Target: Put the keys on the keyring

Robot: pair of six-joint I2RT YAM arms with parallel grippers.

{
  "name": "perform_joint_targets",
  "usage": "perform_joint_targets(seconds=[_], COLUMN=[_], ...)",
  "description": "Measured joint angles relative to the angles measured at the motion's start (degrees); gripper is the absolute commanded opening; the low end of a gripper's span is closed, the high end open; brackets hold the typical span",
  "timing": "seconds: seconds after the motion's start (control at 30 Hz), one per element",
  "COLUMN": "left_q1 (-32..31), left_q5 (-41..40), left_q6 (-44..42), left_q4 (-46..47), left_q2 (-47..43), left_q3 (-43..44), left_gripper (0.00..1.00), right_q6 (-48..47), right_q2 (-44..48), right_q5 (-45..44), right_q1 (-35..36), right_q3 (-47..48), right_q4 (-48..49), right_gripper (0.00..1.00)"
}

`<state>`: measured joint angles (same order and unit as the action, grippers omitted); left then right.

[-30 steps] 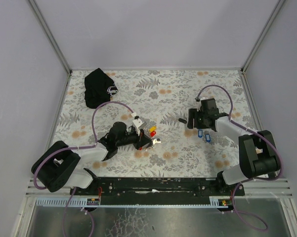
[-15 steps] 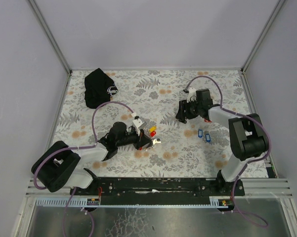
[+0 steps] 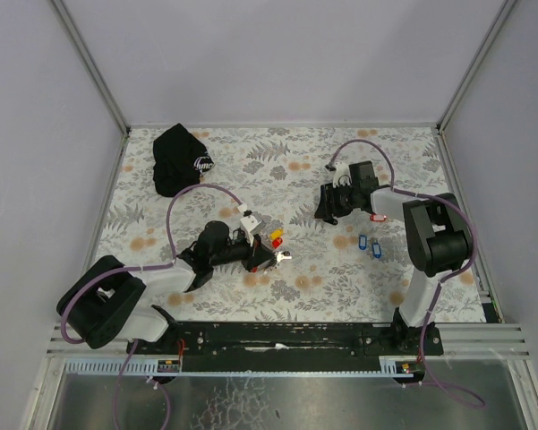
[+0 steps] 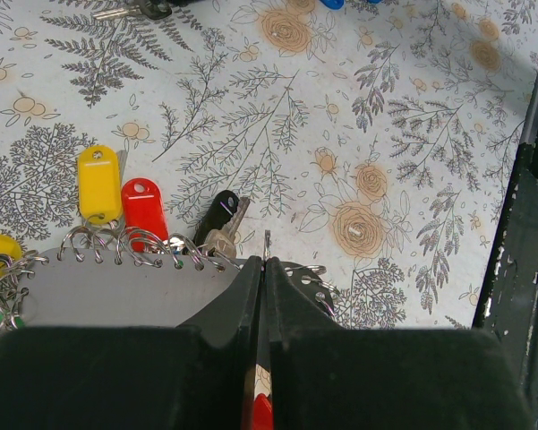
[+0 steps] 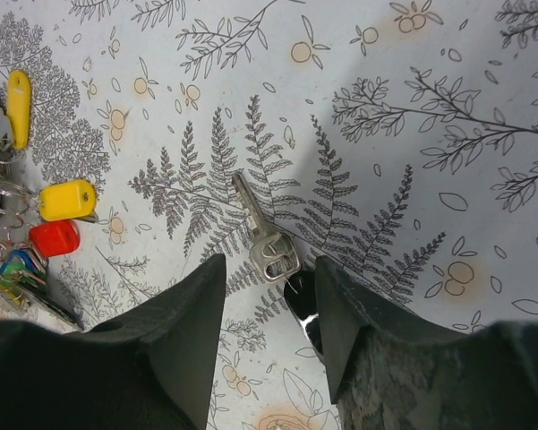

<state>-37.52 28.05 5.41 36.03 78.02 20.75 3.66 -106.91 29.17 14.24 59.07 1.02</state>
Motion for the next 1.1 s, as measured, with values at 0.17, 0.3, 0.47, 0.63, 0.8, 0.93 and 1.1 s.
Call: perform_joint_targets(seconds=[0.17,0.3,0.47,0.63,0.8,0.93,1.1], left_q1=[0.00,0.00,0.00,-0.02,-0.04,-0.17,-0.35], left_q5=[0.02,0.02,0.04,0.07,0.07,0.07,0.07], left_q6=[0.00,0.00,0.02,0.00,0.00,0.00,0.00], left_q4=[-0.02,-0.02,-0.02,-0.02,-0.02,-0.04,-0.04], left_q2=[0.02,0.02,0.00,0.02,0.02,0.02,0.00], left_q3=[0.00,0.00,0.00,0.00,0.00,0.00,0.00], left_gripper=[0.01,0.01,0.01,0.01,0.01,0.01,0.01], right_q6=[1.11,2.32,2.67,3.76,4.74,5.33,5.66], right_q2=[0.13,1.38,3.72,4.07,4.22,4.35,4.81], right_q5=[0.42,-0.02,-3.50,-7.58,-10.64,-12.28,-14.29], right_q1=[0.44,1.66,3.98,5.25,6.91,8.31,8.70], right_q3=[0.00,-1.18,-3.15,-3.17,-3.15,-3.10,-2.91], right_q4=[-1.49,-2.67,-4.22,-4.37,-4.13,-4.09,-5.11], right_gripper=[0.48,0.47,0.40,0.34,0.30,0.29,0.29])
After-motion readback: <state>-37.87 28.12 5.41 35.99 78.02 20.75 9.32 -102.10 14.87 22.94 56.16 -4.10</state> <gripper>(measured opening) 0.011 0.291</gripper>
